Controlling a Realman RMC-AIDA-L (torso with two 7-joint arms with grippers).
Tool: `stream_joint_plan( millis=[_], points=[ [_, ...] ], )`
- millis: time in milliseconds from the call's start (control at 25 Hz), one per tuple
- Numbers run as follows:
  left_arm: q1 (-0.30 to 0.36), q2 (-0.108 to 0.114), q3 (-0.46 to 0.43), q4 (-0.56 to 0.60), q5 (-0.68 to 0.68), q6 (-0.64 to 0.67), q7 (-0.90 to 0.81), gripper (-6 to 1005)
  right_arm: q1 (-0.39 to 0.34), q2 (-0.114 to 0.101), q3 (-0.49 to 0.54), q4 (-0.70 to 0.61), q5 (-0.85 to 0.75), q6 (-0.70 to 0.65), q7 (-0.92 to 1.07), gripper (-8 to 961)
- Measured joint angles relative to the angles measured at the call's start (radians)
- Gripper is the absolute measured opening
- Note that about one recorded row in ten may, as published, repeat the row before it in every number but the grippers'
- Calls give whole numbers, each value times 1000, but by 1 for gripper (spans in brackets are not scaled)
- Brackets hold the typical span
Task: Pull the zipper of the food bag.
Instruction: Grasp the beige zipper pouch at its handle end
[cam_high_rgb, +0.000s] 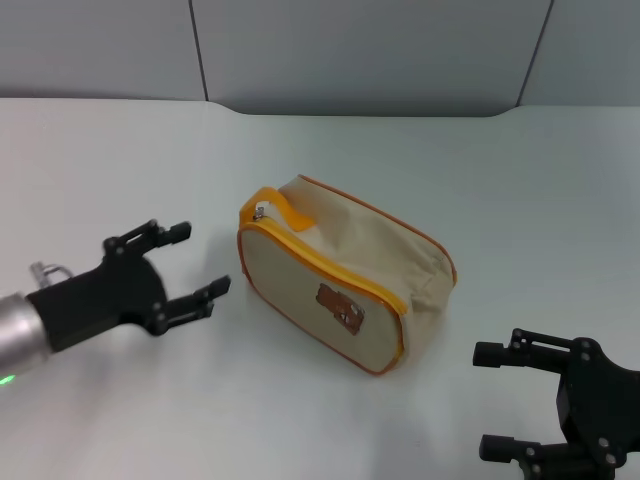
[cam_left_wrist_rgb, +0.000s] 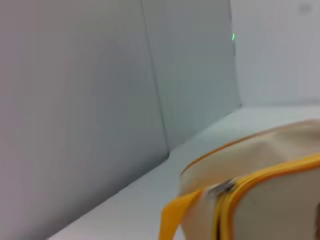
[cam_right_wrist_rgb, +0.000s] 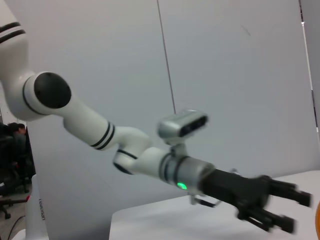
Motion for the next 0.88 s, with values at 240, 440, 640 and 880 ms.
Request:
stream_joint_plan(
  millis=[240,440,640,880],
  points=[
    [-108,-6,37,-102,-3,-177,63,782,0,0,0,0,0,2,0,831],
    [-143,-6,33,-161,-8,-179,133,774,0,1,0,0,0,8,0,831],
    [-148,-6,36,-184,-9,-148,186,766,0,1,0,1,0,15,0,831],
    [-142,-6,28,-208,-15,-75,245,720,0,5,-5,2,0,34,1,831]
  ],
)
